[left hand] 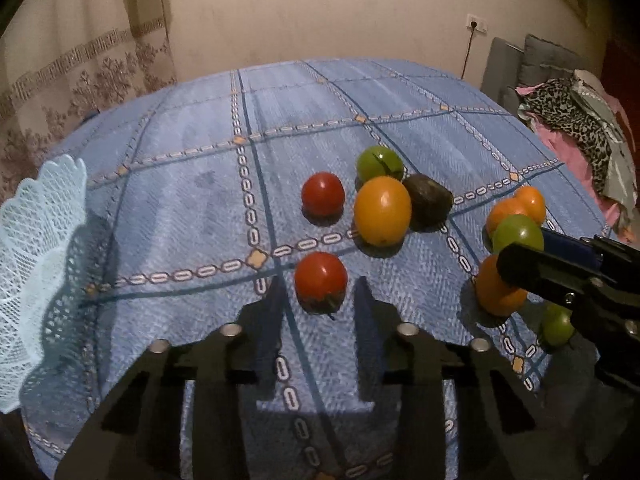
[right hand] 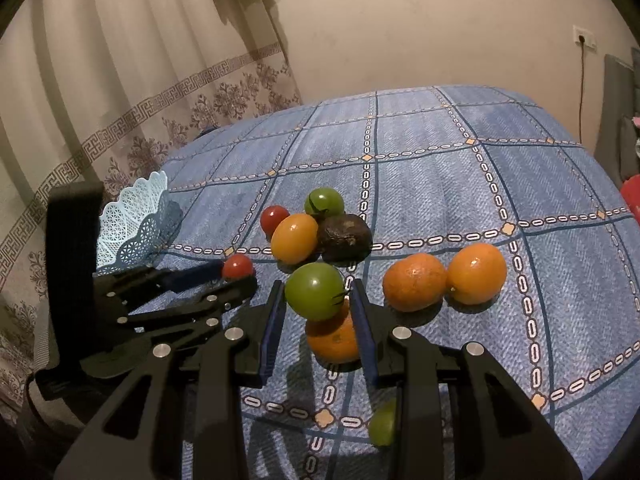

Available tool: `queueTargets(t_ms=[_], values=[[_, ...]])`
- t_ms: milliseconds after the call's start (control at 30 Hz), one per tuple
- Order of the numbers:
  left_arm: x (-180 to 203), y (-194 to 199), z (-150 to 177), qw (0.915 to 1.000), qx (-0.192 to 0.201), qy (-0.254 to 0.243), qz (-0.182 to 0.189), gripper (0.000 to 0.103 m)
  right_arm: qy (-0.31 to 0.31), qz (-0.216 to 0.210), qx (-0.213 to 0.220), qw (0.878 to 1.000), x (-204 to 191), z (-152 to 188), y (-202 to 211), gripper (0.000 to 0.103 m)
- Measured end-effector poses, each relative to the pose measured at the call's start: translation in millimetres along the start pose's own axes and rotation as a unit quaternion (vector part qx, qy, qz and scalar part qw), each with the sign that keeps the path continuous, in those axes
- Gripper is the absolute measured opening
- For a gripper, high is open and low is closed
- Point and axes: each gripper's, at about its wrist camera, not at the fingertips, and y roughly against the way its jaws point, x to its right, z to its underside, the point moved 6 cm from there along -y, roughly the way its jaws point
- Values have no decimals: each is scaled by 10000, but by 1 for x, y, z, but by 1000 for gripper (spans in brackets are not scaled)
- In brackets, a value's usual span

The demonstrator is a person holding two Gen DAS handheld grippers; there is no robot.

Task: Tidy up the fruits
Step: 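Lower the left gripper onto the red tomato and close it, then drop the red tomato into the basket with the left gripper while the right drops the green tomato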

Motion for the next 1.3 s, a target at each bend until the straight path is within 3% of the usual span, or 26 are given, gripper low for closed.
queueTargets(t_ms=[67, 267, 700, 1000, 1300], values=[[0, 1, 0, 10000, 23, 4, 38, 27, 16, 21, 14, 10000, 0, 0, 0, 33], [-2, 9, 0, 9998, 131, 90, 80, 27, 17, 53, 28, 10000, -1, 0, 2, 33], [-35, 77, -13, 9942, 911, 547, -192, 27, 235, 17, 138, 9996, -28, -12, 10, 33], [-104, 129, -11, 9799, 1459, 1041, -880, 27, 594, -312, 262, 9974, -84, -37, 5, 33], [-182, 147, 9, 9633, 1501, 1608, -1538, 27, 954, -820, 188, 9919, -156, -55, -22, 33]])
